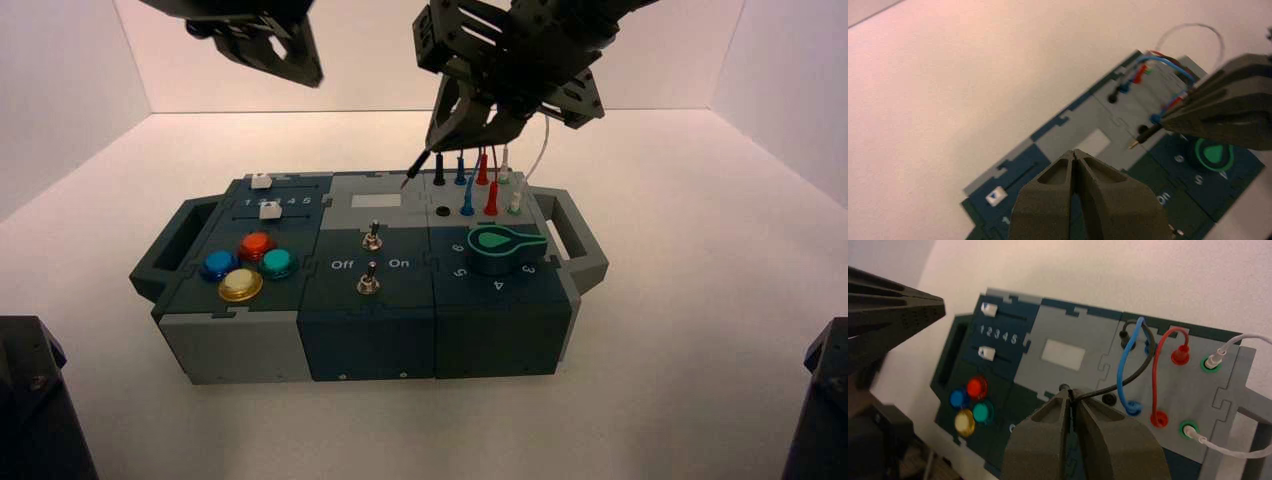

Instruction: Insert the black wire.

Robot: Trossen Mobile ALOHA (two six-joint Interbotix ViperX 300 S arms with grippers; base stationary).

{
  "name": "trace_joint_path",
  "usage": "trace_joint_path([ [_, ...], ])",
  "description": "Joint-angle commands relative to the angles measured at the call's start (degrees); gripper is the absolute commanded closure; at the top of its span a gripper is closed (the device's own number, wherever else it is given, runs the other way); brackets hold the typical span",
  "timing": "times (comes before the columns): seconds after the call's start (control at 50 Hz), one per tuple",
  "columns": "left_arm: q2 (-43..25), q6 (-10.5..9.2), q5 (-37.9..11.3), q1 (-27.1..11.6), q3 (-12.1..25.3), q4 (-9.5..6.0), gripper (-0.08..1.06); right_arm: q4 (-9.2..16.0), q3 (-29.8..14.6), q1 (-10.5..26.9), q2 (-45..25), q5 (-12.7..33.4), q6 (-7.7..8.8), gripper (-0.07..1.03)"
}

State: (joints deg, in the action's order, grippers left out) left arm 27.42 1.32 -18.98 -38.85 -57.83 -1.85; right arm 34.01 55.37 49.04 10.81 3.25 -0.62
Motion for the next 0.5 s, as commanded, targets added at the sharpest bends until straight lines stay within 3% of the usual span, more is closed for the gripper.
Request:
trace_joint_path([
  [0.02, 0.0, 0.44, 0.2, -2.8, 1.1, 0.0, 1.01, -1.5, -1.8, -0.3, 1.4, 0.5, 0.18, 0.99],
  [0.32, 1.1, 0.44, 0.0, -4.9, 0.4, 0.0, 1.01, -3.7, -2.8, -0.4, 2.1, 0.9, 0.18, 0.99],
  [0.5, 1.7, 0.44, -0.1, -4.9, -0.5, 0.0, 1.01, -4.9, -2.9, -1.0, 2.8, 3.9, 0.18, 0.99],
])
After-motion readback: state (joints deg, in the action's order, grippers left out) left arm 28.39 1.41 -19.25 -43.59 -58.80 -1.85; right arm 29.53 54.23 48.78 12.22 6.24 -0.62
